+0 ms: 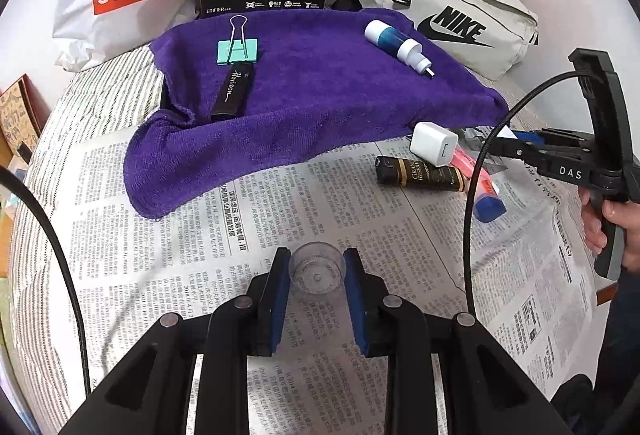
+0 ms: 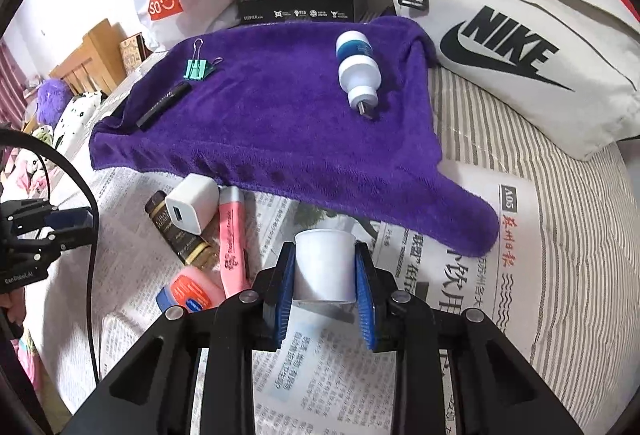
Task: Organize rigid objects
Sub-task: 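Carry the clear cup and white cylinder onto the purple towel and release both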
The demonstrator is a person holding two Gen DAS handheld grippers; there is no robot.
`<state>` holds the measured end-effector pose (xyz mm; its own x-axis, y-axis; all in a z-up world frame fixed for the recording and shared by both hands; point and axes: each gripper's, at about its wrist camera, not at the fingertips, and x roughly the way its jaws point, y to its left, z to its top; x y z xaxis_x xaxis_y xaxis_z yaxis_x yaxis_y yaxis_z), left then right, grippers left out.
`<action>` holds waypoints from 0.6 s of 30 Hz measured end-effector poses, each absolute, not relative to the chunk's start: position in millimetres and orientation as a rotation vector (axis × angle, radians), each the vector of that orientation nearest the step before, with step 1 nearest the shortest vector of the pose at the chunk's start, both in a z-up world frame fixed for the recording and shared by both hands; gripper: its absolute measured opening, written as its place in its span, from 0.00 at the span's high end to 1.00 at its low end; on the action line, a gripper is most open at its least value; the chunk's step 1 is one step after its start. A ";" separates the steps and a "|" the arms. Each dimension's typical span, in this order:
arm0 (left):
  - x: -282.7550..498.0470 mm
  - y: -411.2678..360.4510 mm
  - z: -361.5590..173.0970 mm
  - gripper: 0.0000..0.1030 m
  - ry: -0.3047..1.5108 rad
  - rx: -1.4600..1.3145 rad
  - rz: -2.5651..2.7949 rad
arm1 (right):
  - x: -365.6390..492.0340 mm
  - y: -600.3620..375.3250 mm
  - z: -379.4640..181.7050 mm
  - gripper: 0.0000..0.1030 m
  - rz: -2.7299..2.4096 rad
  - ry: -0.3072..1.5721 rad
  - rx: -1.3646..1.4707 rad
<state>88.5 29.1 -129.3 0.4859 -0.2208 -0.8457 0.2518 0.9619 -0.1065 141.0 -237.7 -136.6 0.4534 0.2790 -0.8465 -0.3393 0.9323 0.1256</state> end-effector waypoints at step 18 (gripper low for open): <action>97.5 36.0 -103.3 0.75 0.973 0.051 -0.298 | 135.7 -239.4 -133.4 0.72 0.372 1.027 -0.060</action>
<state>97.5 36.0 -103.3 0.5259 -0.2266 -0.8198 0.2716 0.9581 -0.0906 135.7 -239.4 -133.4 0.4604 0.2746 -0.8442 -0.3301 0.9357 0.1243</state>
